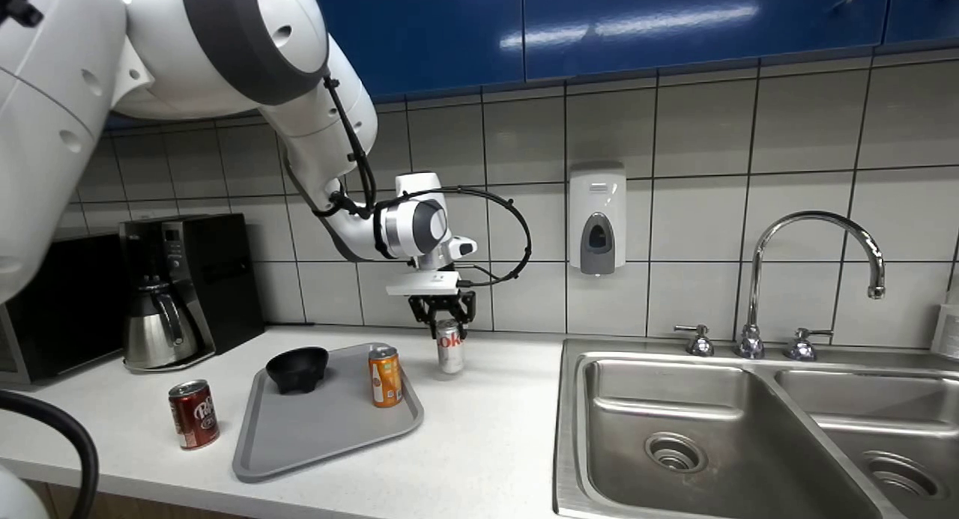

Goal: Remove the contents on the tray

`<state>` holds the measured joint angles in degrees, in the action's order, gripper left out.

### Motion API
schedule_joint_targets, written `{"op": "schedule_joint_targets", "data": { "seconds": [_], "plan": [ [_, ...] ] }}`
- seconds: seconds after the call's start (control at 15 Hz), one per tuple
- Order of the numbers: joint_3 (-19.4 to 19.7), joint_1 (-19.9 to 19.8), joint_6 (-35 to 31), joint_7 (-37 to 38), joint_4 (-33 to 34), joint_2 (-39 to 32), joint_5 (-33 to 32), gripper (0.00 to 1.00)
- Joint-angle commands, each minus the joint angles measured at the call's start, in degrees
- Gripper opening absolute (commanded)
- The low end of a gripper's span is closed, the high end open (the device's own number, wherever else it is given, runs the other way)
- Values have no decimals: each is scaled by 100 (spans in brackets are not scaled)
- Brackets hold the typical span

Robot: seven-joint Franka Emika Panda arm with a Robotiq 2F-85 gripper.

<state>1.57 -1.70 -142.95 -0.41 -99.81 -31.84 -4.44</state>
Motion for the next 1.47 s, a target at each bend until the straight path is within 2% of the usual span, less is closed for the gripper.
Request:
{"op": "schedule_joint_targets", "data": {
  "seconds": [0.0, 0.13, 0.47, 1.4],
  "plan": [
    [-41, -88, 150, -209, 87, 28, 102, 97],
    [-45, -105, 140, -223, 78, 36, 114, 100],
    [-53, -115, 64, -223, 4, 126, 129, 100],
    [-111, 131, -181, -179, -826, 1072, 52, 100]
  ]
}}
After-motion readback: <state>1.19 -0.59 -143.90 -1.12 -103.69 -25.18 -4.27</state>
